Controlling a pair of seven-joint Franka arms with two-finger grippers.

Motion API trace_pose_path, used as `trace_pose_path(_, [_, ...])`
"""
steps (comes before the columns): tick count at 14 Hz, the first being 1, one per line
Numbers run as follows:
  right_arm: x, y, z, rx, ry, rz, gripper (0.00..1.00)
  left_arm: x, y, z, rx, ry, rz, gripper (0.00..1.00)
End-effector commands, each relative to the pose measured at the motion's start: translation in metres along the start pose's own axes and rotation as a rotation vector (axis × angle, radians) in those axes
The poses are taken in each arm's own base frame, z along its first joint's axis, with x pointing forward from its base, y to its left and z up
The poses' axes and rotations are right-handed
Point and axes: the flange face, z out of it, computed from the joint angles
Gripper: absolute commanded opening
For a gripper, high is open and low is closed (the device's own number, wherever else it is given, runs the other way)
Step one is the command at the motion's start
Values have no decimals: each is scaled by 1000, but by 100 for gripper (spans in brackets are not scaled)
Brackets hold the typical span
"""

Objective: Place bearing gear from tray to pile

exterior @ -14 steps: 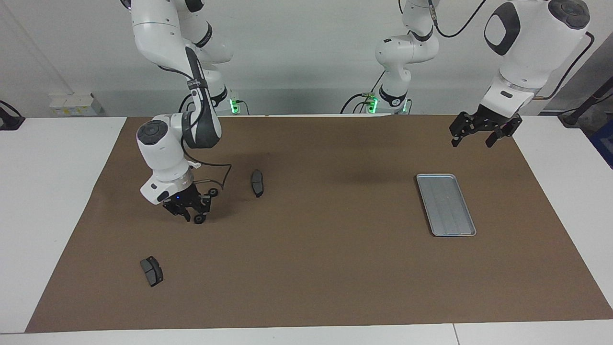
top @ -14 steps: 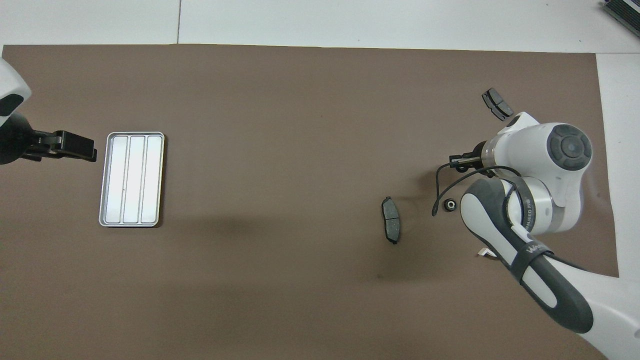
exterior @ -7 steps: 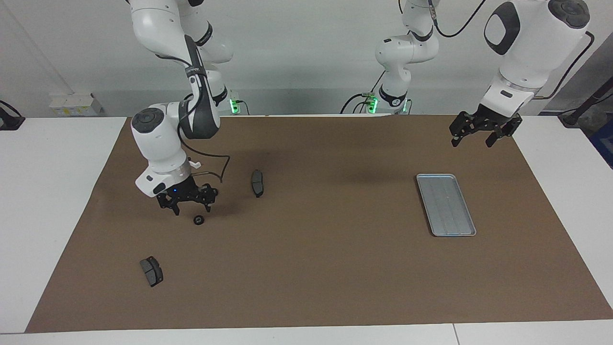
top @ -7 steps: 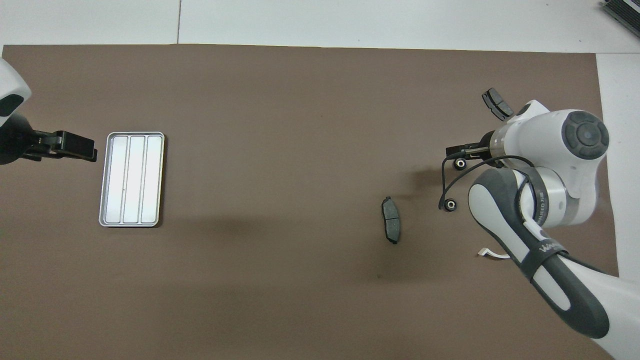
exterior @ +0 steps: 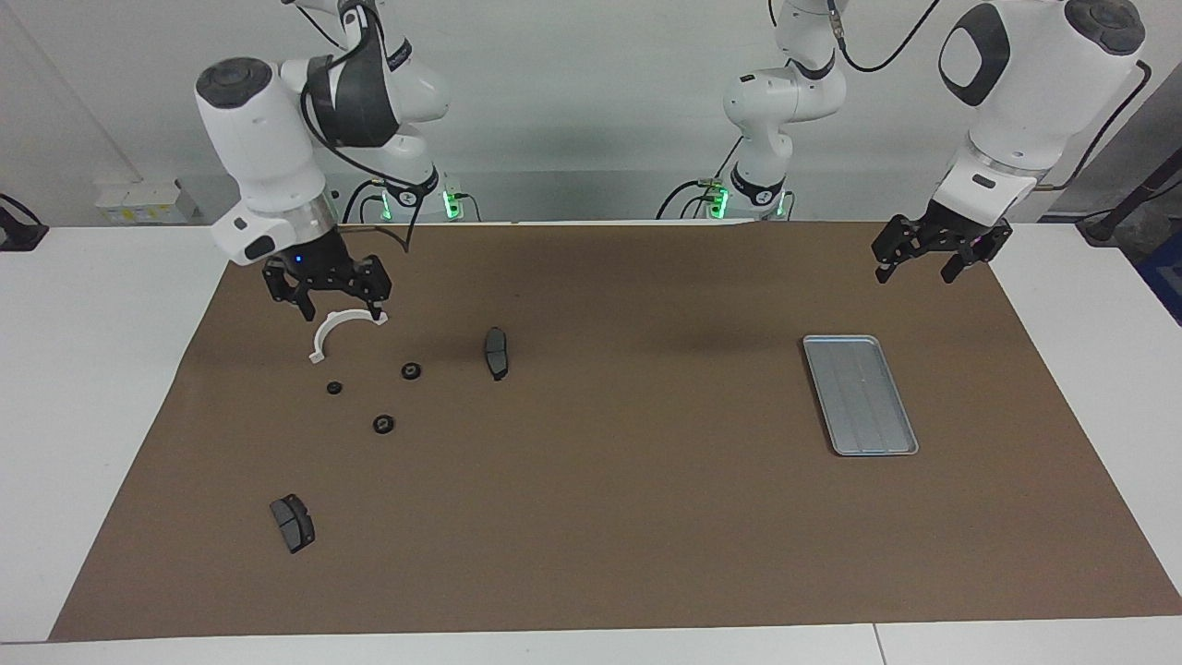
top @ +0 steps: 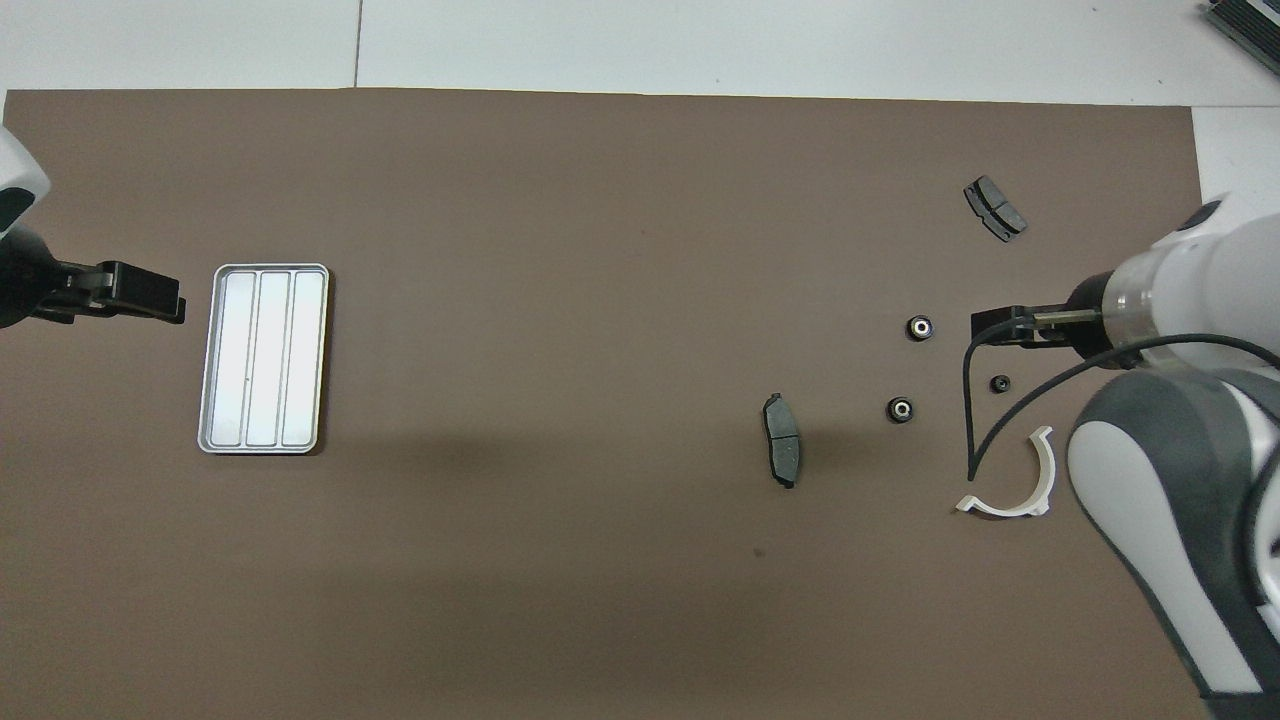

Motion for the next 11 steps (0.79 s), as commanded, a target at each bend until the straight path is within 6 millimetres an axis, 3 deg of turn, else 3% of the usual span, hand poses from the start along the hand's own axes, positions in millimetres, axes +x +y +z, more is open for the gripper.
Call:
trace_pose_path(1, [12, -1, -48, 6, -24, 24, 100, -10, -4, -3, -9, -1, 5, 100])
trace_pose_path(4, [18, 3, -68, -2, -63, 27, 100, -10, -4, -2, -9, -4, 4, 100])
trace_pose_path(11, [13, 1, -52, -23, -97, 46, 100, -11, -4, -3, -9, -3, 5, 100])
